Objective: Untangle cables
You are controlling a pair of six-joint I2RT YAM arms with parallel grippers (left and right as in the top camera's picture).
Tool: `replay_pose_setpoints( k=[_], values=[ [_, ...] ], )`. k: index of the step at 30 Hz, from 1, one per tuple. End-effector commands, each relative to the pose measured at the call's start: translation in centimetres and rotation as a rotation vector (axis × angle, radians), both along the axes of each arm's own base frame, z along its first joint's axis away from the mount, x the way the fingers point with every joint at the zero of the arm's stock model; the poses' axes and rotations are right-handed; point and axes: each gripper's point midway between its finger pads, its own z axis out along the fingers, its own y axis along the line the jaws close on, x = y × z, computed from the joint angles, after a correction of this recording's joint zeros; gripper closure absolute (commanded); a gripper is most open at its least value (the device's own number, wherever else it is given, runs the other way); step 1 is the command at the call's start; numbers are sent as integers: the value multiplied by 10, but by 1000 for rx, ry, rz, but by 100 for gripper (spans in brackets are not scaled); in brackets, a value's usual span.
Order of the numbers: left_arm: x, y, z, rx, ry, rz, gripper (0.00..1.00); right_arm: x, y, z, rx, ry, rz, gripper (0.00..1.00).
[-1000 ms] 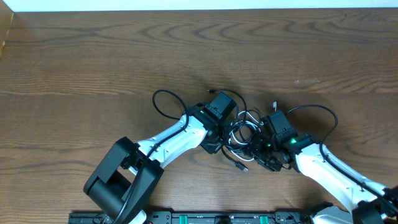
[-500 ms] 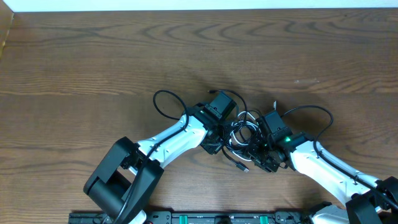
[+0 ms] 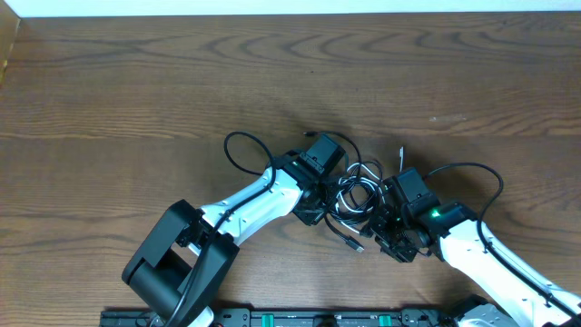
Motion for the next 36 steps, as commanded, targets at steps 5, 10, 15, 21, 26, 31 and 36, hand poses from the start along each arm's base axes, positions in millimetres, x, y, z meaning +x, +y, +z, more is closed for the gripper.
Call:
replay_pose_setpoints(
  k=[5, 10, 15, 21, 26, 31, 36],
  values=[
    [1, -2, -1, -5, 14, 7, 92, -3, -11, -16, -71, 62, -104, 54],
    [1, -2, -1, -5, 14, 7, 92, -3, -10, -25, -83, 94, -130, 54],
    [1, -2, -1, -5, 14, 7, 92, 1, -9, -34, -119, 92, -185, 51],
    [1, -2, -1, -5, 14, 7, 93, 3, 5, -42, -93, 91, -151, 55],
    [1, -2, -1, -5, 14, 7, 92, 2, 6, -44, -88, 102, -148, 73],
    [1, -2, -1, -5, 14, 7, 92, -6, 12, -42, -52, 111, -46, 99],
    [1, -2, -1, -5, 14, 6, 92, -14, 12, -41, -38, 105, 95, 99]
  ],
)
